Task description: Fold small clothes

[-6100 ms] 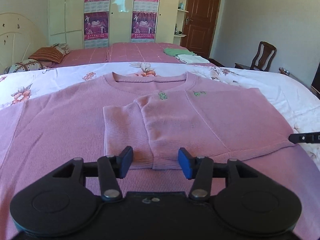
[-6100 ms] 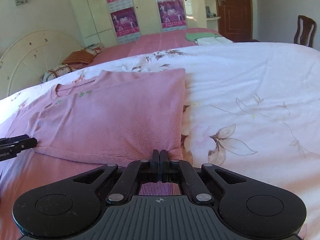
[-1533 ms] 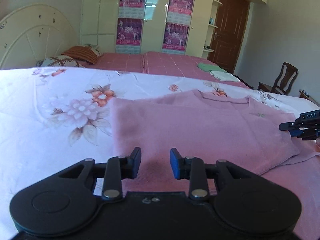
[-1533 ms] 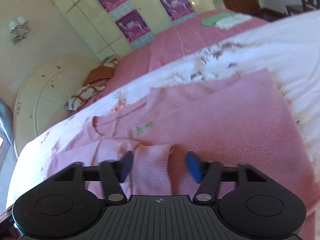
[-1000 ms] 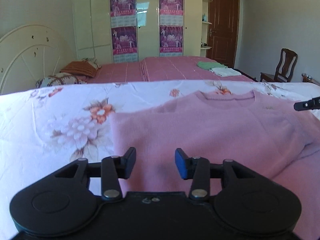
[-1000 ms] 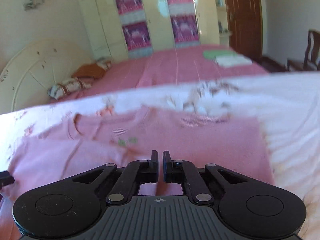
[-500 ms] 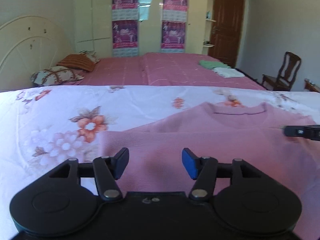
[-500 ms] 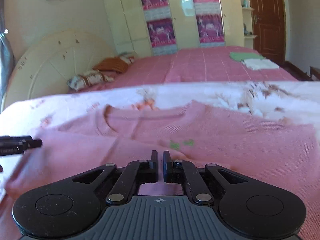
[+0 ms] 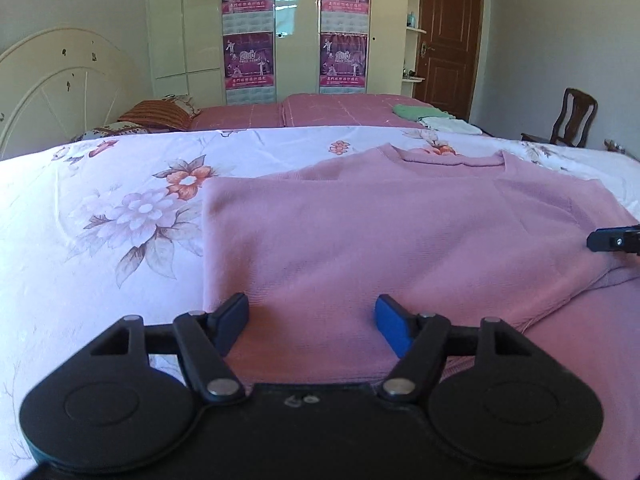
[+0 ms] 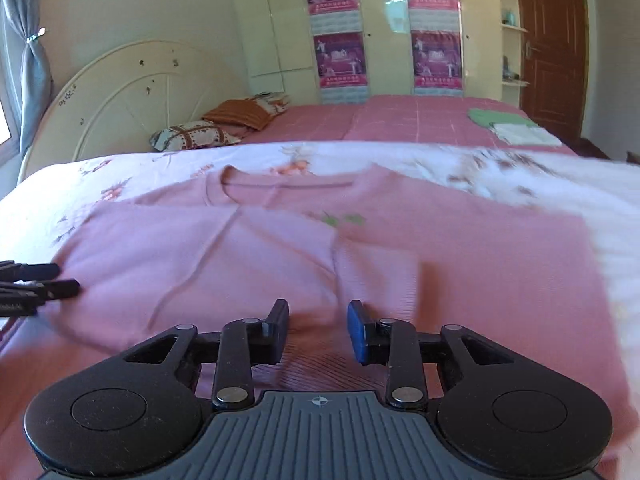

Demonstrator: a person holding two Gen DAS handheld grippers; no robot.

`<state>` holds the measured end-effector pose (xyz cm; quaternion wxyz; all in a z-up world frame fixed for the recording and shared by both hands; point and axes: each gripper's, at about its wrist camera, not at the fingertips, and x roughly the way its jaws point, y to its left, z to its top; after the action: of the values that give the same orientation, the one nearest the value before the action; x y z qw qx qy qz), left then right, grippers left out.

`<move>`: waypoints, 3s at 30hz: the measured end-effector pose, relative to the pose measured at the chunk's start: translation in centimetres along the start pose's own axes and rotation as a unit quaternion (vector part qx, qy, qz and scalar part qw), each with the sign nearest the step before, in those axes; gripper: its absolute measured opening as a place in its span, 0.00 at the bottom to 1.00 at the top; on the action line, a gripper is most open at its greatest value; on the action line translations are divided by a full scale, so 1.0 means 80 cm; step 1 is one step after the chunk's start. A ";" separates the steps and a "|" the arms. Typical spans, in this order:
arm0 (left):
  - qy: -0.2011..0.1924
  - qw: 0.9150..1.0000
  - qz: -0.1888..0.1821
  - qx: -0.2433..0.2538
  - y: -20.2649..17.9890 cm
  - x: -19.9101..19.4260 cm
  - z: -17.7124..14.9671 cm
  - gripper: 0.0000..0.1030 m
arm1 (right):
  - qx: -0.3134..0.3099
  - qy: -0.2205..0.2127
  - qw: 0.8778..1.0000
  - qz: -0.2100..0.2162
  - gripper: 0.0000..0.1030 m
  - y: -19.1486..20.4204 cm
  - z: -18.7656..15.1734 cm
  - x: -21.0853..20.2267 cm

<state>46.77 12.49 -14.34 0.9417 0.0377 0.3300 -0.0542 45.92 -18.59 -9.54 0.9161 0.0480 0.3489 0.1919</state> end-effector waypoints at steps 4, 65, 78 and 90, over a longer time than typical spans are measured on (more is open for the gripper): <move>-0.024 0.999 -0.021 0.015 -0.041 -0.014 0.014 0.69 | 0.005 -0.013 1.000 -0.013 0.30 0.019 0.007 -0.018; 0.044 0.997 0.062 -0.004 -0.156 -0.005 0.002 0.92 | -0.039 0.037 0.998 0.031 0.44 -0.002 -0.027 -0.053; 0.050 0.997 0.057 0.026 -0.122 -0.117 -0.086 0.93 | -0.017 0.059 0.998 0.010 0.82 0.021 -0.102 -0.152; 0.067 0.996 0.054 -0.011 -0.041 -0.268 -0.202 0.90 | 0.080 0.067 0.994 -0.038 0.82 -0.003 -0.204 -0.308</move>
<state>19.74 12.63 -13.60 0.9194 0.0488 0.3903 0.0034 18.44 -29.02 -6.61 0.8905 0.0943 0.4253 0.1310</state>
